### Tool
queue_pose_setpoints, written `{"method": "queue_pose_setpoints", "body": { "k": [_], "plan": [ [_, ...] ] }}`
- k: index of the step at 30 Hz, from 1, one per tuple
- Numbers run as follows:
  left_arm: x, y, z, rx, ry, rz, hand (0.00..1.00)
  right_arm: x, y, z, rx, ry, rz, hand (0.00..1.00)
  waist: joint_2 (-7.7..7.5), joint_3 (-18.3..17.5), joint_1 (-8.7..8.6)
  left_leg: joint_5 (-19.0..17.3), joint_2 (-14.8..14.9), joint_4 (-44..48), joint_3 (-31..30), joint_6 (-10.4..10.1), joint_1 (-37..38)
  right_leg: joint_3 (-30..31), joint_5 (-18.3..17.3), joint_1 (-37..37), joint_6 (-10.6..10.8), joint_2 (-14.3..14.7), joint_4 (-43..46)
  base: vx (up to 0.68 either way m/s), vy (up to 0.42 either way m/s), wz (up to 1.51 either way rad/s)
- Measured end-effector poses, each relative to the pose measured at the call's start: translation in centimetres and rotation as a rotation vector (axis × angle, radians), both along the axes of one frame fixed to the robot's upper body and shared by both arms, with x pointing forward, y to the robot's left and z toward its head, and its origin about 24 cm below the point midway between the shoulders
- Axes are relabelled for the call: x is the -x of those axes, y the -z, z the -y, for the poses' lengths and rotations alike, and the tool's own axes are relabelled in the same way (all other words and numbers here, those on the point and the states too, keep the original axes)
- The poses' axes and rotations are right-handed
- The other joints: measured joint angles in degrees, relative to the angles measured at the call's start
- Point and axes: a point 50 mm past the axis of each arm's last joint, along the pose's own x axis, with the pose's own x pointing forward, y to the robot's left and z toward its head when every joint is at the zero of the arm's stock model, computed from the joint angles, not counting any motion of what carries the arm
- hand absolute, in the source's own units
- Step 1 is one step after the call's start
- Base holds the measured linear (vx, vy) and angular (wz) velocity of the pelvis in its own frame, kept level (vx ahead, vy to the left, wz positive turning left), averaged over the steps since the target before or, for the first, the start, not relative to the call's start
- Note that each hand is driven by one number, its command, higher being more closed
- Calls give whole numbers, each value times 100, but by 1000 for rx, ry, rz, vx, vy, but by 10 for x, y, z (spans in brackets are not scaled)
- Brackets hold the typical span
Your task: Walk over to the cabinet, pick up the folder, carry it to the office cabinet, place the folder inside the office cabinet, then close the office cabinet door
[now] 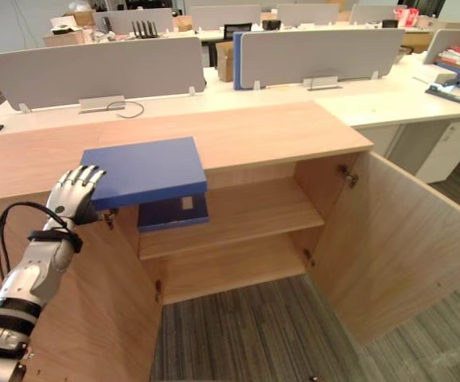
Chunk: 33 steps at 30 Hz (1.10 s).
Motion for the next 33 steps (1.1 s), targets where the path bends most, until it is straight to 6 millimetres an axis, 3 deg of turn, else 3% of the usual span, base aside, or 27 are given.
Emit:
{"method": "queue_pose_setpoints", "body": {
  "k": [4, 5, 10, 18, 33],
  "plan": [
    [-6, 4, -3, -6, -17, -27, 0, -1, 0, 0, 3, 1, 3, 0, 20, 13, -67, -4, 1, -4, 17, -6, 18, 24, 7, 7, 10, -1, 0, -32, 6, -4],
    [-8, 4, -4, -8, -25, -35, 100, -1, 0, 0, 4, -3, 4, 0, 21, 15, -77, -4, 2, -4, 32, -6, 21, 42, 11, 4, 16, -2, 0, -32, 7, -5],
    [-15, 5, -5, -29, -39, -53, 100, -1, 0, 0, 11, -4, 9, 0, 20, 15, -99, -8, 3, -3, 56, -13, 32, 72, 18, 2, 18, -10, 0, -33, 6, -3],
    [-33, -17, 2, -71, -22, 15, 100, -3, -1, 0, 17, -7, 23, 0, 23, 16, -220, -28, 12, -1, 80, -55, 45, 84, 27, 4, 18, -18, -1, -26, 2, -1],
    [-40, -27, 3, -60, -36, 54, 100, -2, -1, 0, 12, 28, 26, 0, 27, 27, -255, -66, 32, -4, 170, -118, 110, 120, 31, 0, 18, -9, -3, -31, 0, -3]
  ]
}}
